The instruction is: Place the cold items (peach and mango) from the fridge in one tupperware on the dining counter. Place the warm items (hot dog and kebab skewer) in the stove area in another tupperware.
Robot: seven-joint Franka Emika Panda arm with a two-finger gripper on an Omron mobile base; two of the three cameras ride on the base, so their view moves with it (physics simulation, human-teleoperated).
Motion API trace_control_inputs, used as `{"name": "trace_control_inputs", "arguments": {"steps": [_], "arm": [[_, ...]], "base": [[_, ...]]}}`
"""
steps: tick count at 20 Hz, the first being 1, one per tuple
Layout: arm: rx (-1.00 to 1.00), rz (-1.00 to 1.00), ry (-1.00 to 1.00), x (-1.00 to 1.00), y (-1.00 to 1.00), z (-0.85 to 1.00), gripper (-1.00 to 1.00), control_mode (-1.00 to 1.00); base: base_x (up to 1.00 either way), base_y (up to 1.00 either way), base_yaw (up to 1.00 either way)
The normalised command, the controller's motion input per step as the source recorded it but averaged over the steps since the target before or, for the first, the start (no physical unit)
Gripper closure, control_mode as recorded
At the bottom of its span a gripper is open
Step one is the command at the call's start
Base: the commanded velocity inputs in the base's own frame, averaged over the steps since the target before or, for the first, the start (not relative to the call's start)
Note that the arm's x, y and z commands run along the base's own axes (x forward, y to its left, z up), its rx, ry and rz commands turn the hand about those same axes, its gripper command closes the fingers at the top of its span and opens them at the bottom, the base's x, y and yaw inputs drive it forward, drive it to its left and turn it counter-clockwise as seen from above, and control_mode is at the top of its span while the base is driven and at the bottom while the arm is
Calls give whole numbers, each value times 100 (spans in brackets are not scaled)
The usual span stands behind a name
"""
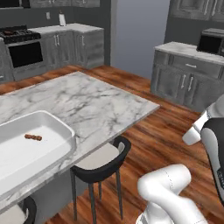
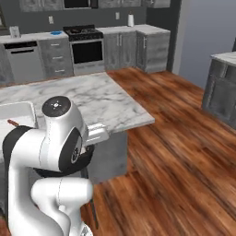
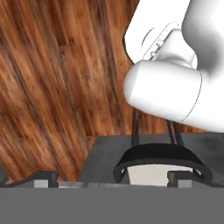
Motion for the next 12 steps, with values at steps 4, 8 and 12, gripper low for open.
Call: {"name": "trace_control_inputs", "arguments": {"steps": [4, 8, 12], "arm": [[0, 0, 0, 0, 0, 0, -100, 100], [0, 0, 0, 0, 0, 0, -100, 100], [0, 0, 0, 0, 0, 0, -100, 100]], "base": [[30, -100, -27], [54, -87, -23], [86, -54, -7]]}}
